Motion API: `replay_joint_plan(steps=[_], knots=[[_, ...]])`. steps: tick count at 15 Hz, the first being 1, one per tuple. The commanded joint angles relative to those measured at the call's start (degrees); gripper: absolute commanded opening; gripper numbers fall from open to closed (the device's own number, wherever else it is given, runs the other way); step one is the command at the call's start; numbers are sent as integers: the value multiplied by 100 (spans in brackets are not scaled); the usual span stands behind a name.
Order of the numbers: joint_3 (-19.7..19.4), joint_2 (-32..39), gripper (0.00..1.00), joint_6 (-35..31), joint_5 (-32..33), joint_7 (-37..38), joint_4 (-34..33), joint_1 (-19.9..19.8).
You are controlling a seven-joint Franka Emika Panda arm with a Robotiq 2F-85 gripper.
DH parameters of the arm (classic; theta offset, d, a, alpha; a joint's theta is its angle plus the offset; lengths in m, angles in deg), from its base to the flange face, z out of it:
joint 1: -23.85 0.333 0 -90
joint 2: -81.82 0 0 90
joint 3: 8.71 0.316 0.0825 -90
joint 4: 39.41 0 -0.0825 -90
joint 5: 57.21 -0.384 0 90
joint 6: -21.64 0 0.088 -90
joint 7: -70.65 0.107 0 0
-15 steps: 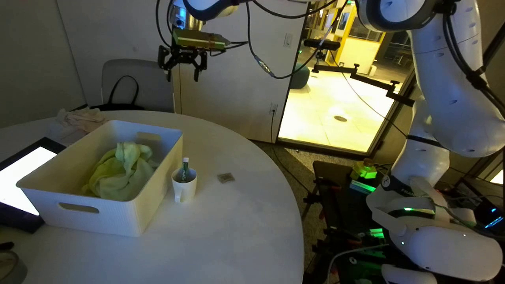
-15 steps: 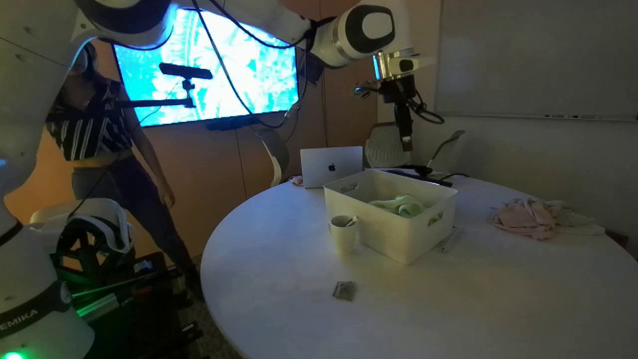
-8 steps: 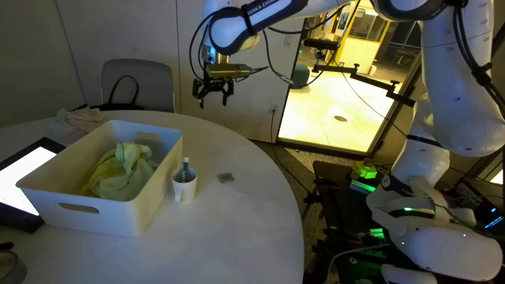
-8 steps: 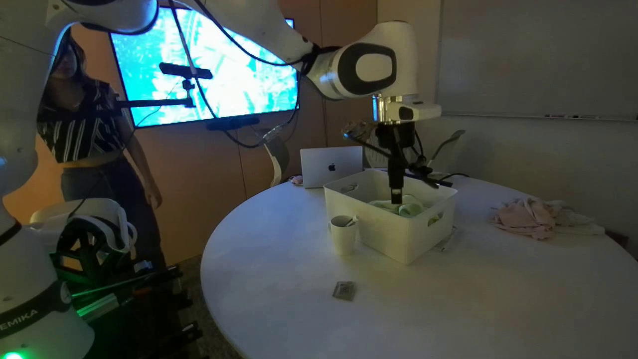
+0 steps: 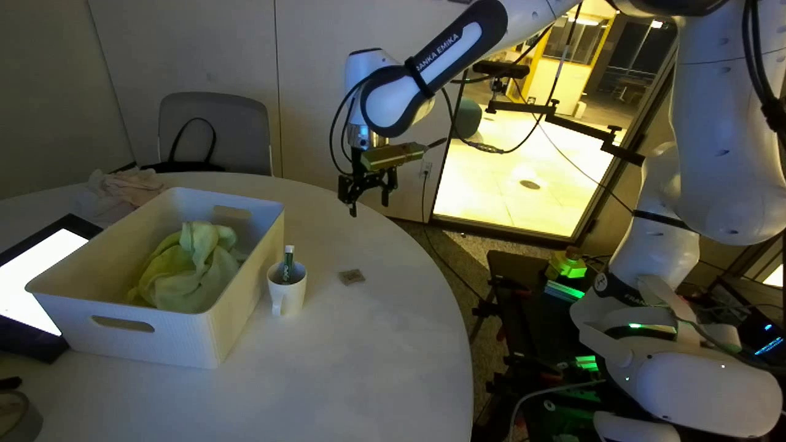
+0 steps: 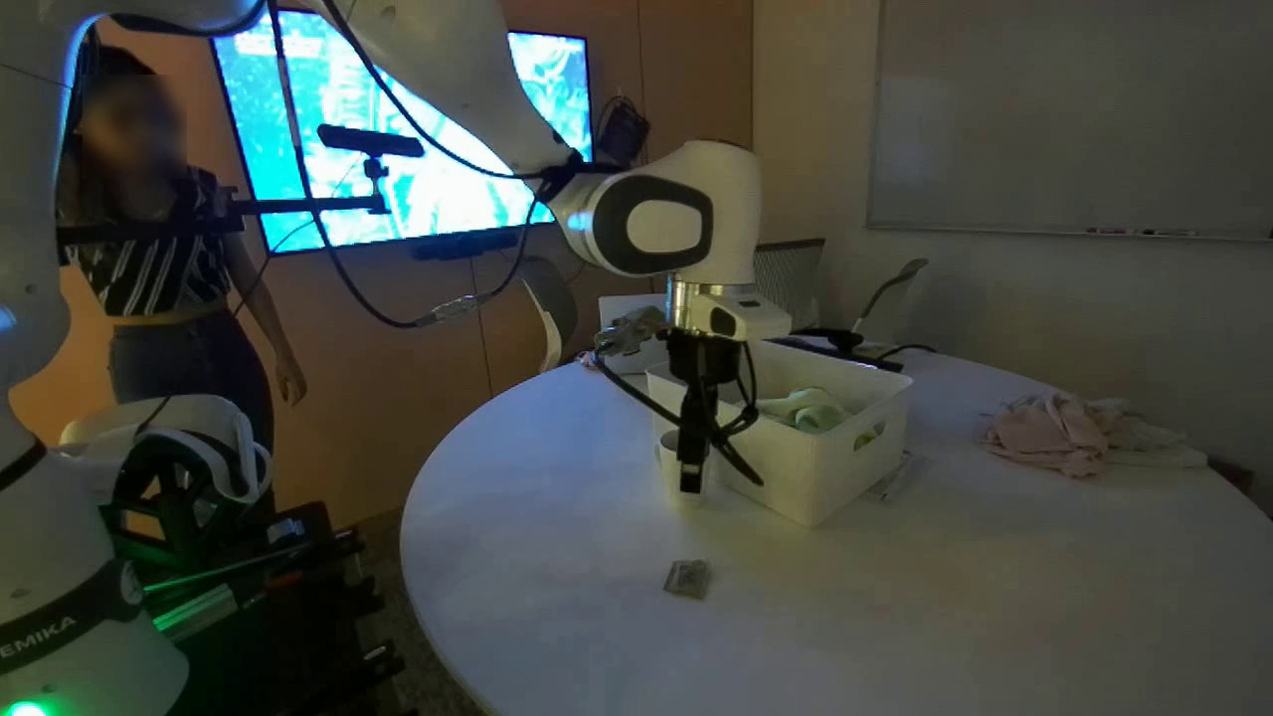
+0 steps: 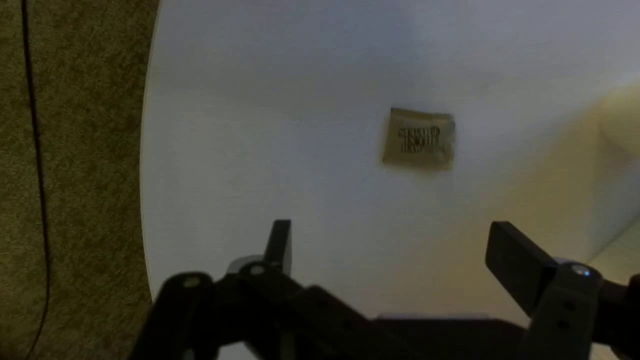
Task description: Pick up the yellow towel put it in the basket, pick up a black masking tape put it in the cup, pick up the light yellow towel put it in the basket, pick up the marker put it in the cup, pick up the white-brown towel put it in the basket and pick up the object put it in the cup
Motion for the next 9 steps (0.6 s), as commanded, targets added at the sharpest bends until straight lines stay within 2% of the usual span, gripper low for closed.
replay_joint_plan(steps=[1,5,9], knots=[[62,-287,100,-423,43,-221,702,316],[161,-54,100,-663,46,-371,872,575],[252,227,100,-1078,16,-751,942,660]])
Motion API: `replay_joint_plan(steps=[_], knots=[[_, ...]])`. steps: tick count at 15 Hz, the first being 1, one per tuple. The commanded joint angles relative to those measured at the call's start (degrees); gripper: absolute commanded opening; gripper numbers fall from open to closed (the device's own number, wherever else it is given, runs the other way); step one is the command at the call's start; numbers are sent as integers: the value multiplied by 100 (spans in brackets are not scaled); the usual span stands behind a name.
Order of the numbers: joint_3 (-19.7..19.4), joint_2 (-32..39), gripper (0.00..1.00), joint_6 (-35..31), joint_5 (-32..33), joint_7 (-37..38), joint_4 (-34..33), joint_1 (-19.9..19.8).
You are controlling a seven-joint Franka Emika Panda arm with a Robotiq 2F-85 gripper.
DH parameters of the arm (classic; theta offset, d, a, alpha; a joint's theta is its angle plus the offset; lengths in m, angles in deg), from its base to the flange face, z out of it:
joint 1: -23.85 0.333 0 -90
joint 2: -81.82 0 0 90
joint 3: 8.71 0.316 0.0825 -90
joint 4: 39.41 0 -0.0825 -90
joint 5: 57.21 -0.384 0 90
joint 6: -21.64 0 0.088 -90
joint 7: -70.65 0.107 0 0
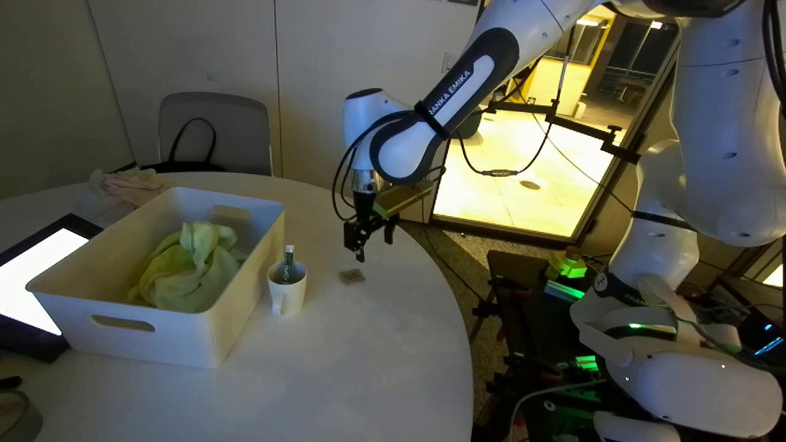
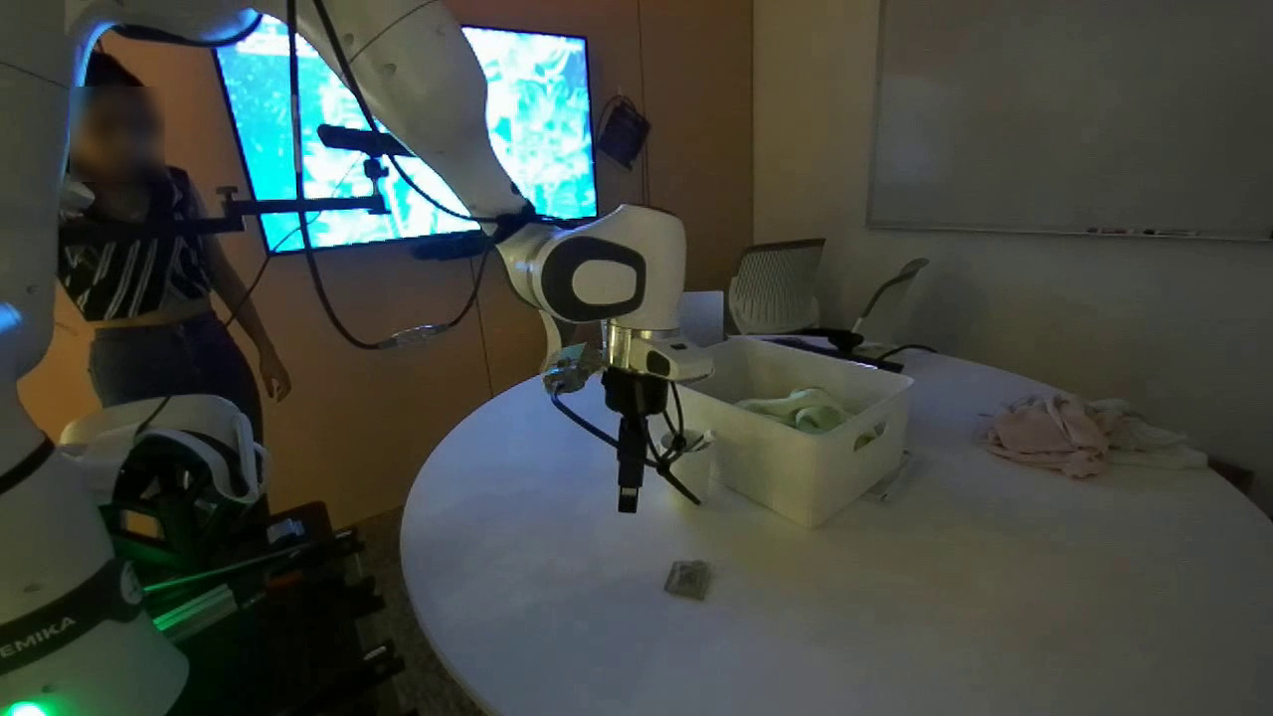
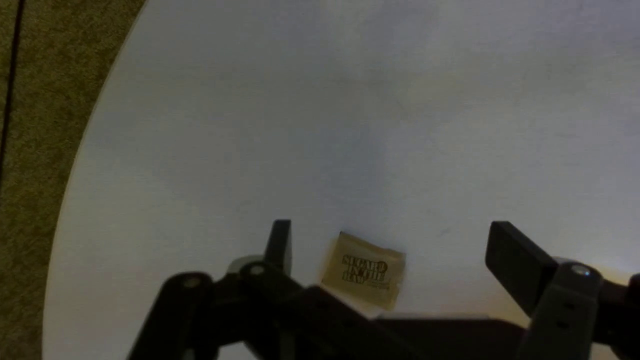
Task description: Pick up the yellow towel put it in the basket, pick up a black masking tape put it in the cup, pick up the light yellow towel put it in the basket, pick up the marker put it in the cup, pick up the white-brown towel put it in the basket and pick up the object put it in the cup
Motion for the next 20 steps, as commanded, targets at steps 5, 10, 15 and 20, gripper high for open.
replay_joint_plan(steps=[5,10,15,20], knots=[[106,666,100,-969,-67,-892,-55,-40],[187,1202,100,-1188,-126,-1373,-320,-128],[325,1527,100,-1356,-191,-1764,-600,-255],[412,1768,100,-1323,-195,-2040,-879,-357]])
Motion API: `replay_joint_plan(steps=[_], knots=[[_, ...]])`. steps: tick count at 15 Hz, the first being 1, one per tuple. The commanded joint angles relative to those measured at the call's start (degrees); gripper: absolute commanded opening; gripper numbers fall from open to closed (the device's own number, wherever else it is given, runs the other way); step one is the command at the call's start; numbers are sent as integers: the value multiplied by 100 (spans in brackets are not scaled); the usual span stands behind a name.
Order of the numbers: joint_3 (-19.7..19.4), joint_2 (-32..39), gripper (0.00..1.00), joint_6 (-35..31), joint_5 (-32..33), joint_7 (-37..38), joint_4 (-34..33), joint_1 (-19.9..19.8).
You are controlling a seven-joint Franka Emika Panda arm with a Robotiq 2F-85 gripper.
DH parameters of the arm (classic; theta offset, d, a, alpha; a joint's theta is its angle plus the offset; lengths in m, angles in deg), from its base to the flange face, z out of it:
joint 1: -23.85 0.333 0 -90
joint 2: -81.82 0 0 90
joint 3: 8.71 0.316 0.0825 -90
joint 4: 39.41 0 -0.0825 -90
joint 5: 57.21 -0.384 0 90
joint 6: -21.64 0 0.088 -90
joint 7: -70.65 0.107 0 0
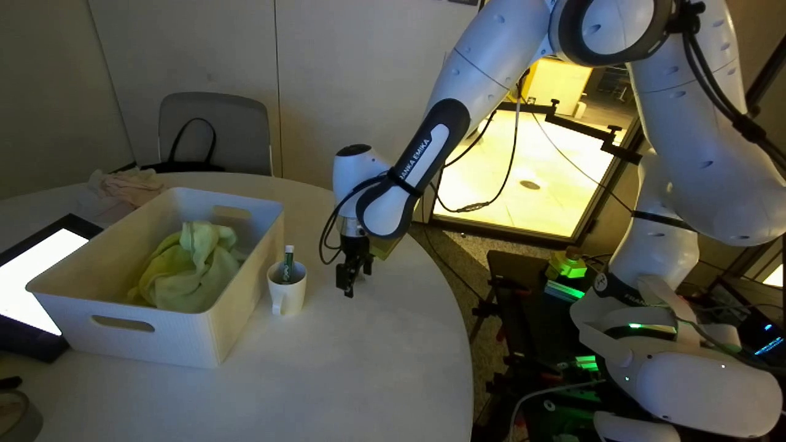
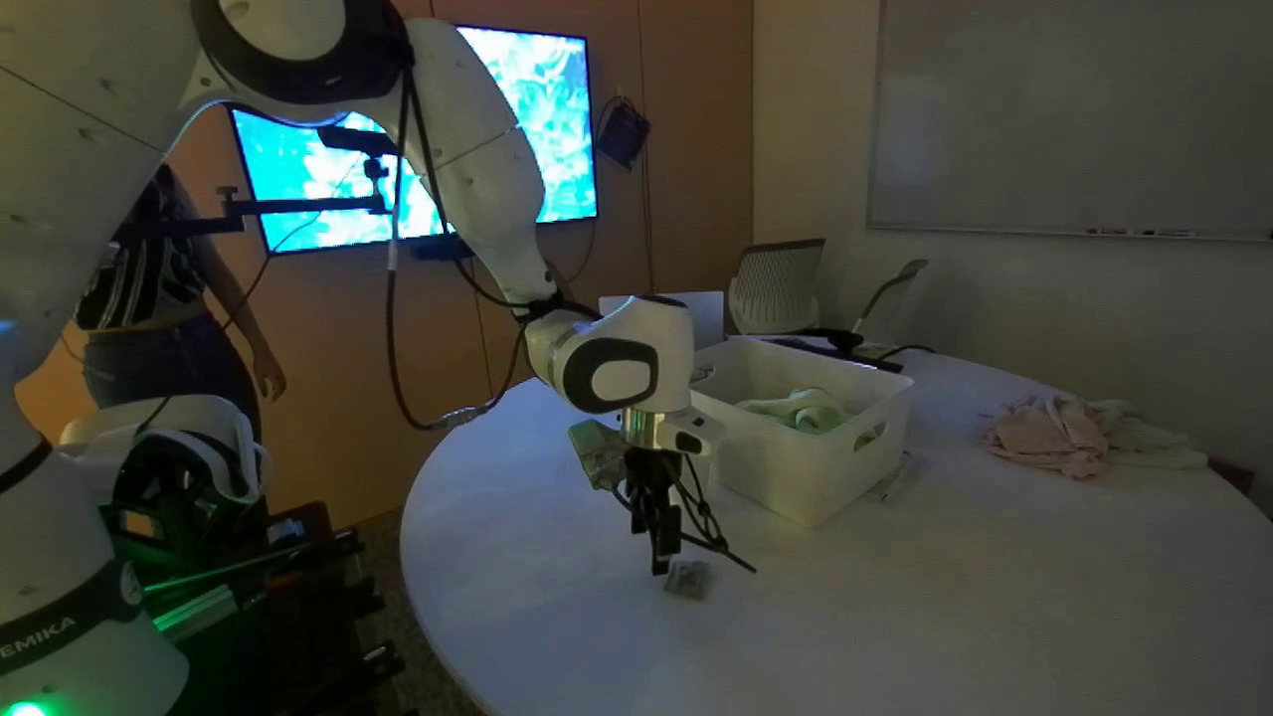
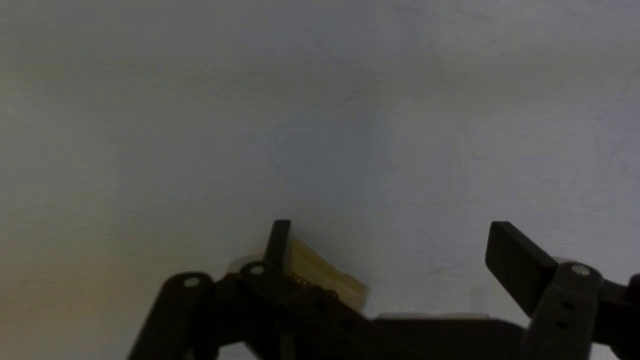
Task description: Pick up the yellow towel put it in the basket, pick up a black masking tape put it in the cup, pick up the light yellow towel put it in the basket, pick up the marker put it in the cup, pick up the white-brown towel put it in the basket and pick up the object put it in the cup
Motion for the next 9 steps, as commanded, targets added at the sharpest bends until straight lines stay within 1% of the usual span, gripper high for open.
replay_joint_plan(steps=[1,9], knots=[[140,197,100,-48,-154,-397,-270,-176],[254,321,100,-5,-164,-928,-531,-481]])
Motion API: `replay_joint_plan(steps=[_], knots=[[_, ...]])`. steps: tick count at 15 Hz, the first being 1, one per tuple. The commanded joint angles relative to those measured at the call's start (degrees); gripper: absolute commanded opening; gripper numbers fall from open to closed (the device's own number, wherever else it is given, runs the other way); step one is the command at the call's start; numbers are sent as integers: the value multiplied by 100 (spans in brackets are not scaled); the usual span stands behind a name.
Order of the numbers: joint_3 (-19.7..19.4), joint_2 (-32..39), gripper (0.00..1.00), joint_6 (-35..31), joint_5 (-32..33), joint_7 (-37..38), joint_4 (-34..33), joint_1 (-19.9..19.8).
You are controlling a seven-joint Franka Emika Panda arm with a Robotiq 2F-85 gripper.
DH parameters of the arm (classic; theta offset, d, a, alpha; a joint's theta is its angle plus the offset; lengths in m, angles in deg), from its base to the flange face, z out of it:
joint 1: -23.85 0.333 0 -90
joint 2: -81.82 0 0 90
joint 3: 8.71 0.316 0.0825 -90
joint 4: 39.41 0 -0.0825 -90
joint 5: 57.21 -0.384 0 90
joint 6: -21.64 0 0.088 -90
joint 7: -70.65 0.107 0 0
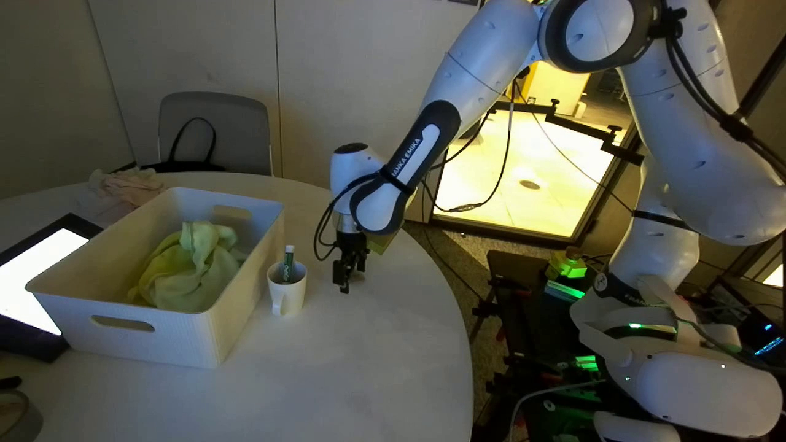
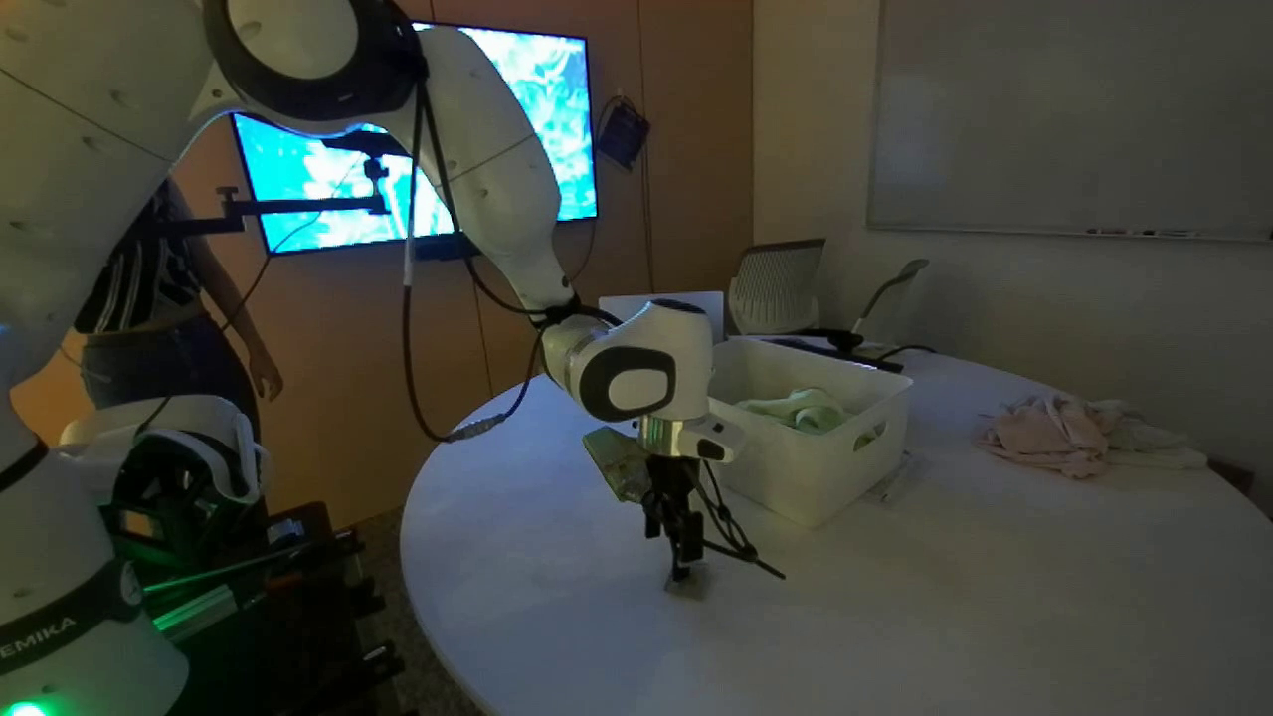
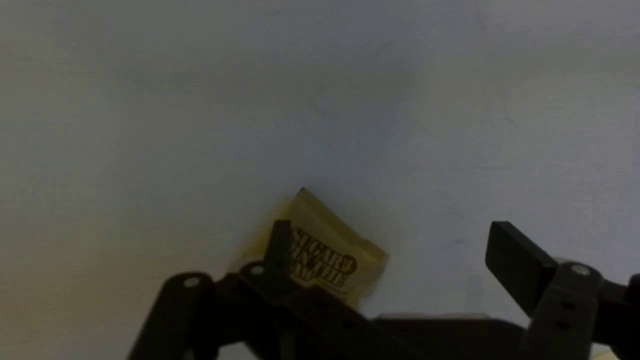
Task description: Pick up the yellow towel put it in the basket, pick up a black masking tape put it in the cup, pick up the light yellow towel put it in the basket, pick up the marker put it in the cup, pick up the white-brown towel put it in the basket and pick up the object put it in the cup
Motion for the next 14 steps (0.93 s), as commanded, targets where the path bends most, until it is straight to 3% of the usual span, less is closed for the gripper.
replay_joint_plan(steps=[1,14], knots=[[122,116,100,10,-141,-389,-233,-194],[225,596,100,207,-154,-770,-765,-464]])
